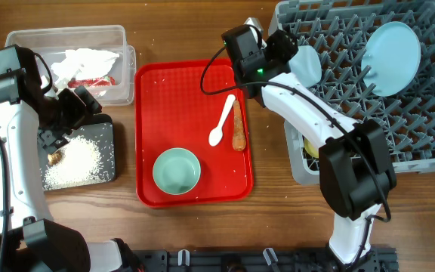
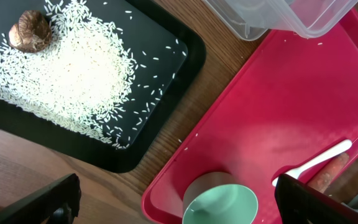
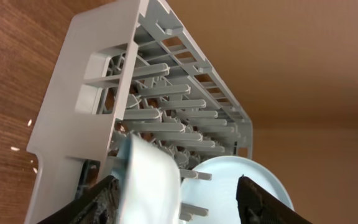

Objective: Sort waste into correct bins and load items into the dishwasher rack
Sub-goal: 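Reach the right gripper to the green bowl on the red tray, then grasp the green bowl rim with the right gripper and lift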

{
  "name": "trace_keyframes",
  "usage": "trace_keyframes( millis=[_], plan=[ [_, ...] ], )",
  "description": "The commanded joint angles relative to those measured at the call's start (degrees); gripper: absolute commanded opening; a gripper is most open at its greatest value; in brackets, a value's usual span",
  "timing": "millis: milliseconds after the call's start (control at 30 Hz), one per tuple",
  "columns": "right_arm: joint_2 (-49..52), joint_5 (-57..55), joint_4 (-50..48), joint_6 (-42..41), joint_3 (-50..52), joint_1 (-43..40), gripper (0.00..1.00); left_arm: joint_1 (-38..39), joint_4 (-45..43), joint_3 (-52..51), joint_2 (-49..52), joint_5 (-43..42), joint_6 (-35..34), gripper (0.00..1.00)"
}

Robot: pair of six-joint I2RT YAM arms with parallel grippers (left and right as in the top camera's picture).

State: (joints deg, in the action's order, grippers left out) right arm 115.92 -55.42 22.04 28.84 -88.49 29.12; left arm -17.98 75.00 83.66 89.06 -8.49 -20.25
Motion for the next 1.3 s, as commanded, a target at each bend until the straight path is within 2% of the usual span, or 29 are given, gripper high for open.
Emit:
trace_keyframes(
  millis=[0,133,233,300,367,433,500,567,800,1000,1167,1267],
  plan=[
    [-5.07,6.49,-0.2,-7.67,0.2,-0.2,0.66,-0.2,0.02,0.7,-0.35,-0.68,-0.09,1.0],
    [-12.17,25.22,4.39,-17.18,0.2,0.07,0.68,-0.2,0.02,0.7,-0.35,-0.68,-0.09,1.0],
    [-16.0,46.82,10.84,-24.5,0.2,0.17,0.76,-0.2,0.02,0.7,-0.35,-0.68,-0.09,1.0],
    [-16.81,59.21,14.16,-29.4,0.2,0.17,0.85,-0.2,0.02,0.7,-0.35,-0.68,-0.09,1.0],
    [-16.61,70.55,17.77,-34.73,0.28,0.17,0.86,-0.2,0.02,0.7,-0.35,-0.68,-0.09,1.0],
    [-16.0,76.81,19.26,-41.33,1.01,0.17,0.86,-0.2,0.02,0.7,-0.35,-0.68,-0.09,1.0],
    [-15.85,79.08,19.1,-44.13,2.14,0.31,0.86,-0.2,0.02,0.7,-0.35,-0.68,-0.09,1.0],
    [-15.85,78.27,19.1,-46.71,4.17,1.09,0.78,-0.2,0.02,0.7,-0.35,-0.68,-0.09,1.0],
    [-15.52,67.76,18.78,-60.81,11.23,7.65,0.72,-0.2,0.02,0.7,-0.35,-0.68,-0.09,1.0],
    [-12.83,66.99,15.43,-65.44,13.51,14.4,0.64,-0.2,0.02,0.7,-0.35,-0.68,-0.09,1.0],
    [-9.11,64.74,15.1,-72.5,13.53,18.56,0.49,-0.2,0.02,0.7,-0.35,-0.68,-0.09,1.0],
    [-5.38,64.22,15.08,-74.95,13.51,19.96,0.45,-0.2,0.02,0.7,-0.35,-0.68,-0.09,1.0]
  ],
)
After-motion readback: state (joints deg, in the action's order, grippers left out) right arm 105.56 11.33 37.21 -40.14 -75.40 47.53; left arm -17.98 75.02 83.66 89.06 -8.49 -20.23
